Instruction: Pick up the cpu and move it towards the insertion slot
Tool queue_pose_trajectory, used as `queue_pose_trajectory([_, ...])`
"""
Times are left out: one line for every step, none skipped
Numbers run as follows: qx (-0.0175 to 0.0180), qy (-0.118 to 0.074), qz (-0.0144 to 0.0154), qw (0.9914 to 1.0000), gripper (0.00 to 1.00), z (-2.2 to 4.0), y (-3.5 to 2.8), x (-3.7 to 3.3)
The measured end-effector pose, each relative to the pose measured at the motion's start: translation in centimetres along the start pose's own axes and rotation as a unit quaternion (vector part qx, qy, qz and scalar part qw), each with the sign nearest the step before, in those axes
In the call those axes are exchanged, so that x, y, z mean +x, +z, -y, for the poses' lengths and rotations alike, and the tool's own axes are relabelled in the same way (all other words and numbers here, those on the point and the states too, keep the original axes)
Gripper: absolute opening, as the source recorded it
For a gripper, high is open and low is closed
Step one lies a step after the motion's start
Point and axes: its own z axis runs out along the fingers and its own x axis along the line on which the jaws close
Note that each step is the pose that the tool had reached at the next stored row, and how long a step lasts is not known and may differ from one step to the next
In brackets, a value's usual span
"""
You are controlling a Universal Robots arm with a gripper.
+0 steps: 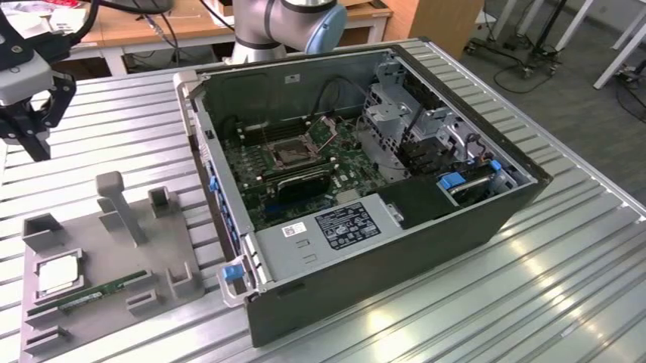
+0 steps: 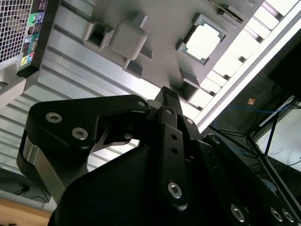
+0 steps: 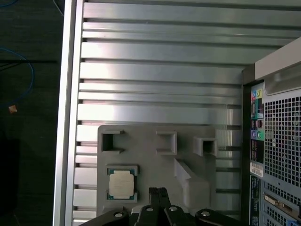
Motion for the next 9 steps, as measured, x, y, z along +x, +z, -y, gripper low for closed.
queue_pose_trajectory([0.0000,0.000,0.0000,1.00000,0.11,0.02,0.00,0.07])
queue_pose_trajectory([0.0000,0.000,0.0001,1.00000,0.11,0.04,0.01,0.13])
queue_pose_trajectory([0.0000,0.000,0.0001,1.00000,0.11,0.07,0.01,0.20])
queue_pose_trajectory([0.0000,0.000,0.0001,1.00000,0.11,0.08,0.00,0.26])
queue_pose_trajectory([0.0000,0.000,0.0001,1.00000,0.11,0.09,0.00,0.29])
queue_pose_trajectory([0.0000,0.000,0.0001,1.00000,0.11,0.09,0.00,0.30])
queue_pose_trajectory([0.0000,0.000,0.0001,1.00000,0.11,0.09,0.00,0.30])
queue_pose_trajectory([0.0000,0.000,0.0001,1.00000,0.11,0.09,0.00,0.31])
queue_pose_trajectory([0.0000,0.000,0.0001,1.00000,0.11,0.09,0.00,0.32])
